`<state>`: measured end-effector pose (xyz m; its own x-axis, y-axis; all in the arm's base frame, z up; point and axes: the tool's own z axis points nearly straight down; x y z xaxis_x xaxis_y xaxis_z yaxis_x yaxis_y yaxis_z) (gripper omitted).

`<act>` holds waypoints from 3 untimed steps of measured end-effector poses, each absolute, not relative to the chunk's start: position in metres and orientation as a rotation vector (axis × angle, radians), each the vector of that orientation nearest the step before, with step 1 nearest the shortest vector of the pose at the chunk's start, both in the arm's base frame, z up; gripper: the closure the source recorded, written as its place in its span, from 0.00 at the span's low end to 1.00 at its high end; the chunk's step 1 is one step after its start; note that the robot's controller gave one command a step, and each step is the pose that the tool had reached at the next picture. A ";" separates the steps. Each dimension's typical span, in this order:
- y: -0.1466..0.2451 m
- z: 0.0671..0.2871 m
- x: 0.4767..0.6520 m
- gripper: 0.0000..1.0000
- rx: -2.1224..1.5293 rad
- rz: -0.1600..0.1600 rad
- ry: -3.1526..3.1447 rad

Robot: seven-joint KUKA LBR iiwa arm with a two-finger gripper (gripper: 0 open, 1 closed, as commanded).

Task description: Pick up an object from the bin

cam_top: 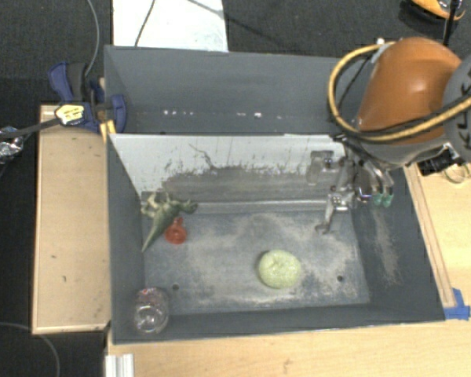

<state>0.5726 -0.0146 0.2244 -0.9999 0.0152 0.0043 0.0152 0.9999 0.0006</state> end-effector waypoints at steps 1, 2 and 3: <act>-0.015 0.229 0.574 0.00 -0.023 -0.001 -3.146; 0.007 0.166 0.543 0.00 0.088 0.000 -3.146; 0.022 0.151 0.505 0.00 0.150 -0.001 -3.132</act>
Offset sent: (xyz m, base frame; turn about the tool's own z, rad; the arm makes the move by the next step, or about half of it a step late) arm -0.0770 0.0545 -0.1544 -0.1708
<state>0.5046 0.0225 0.1505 -0.9954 -0.0956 0.0062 -0.0956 0.9954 0.0010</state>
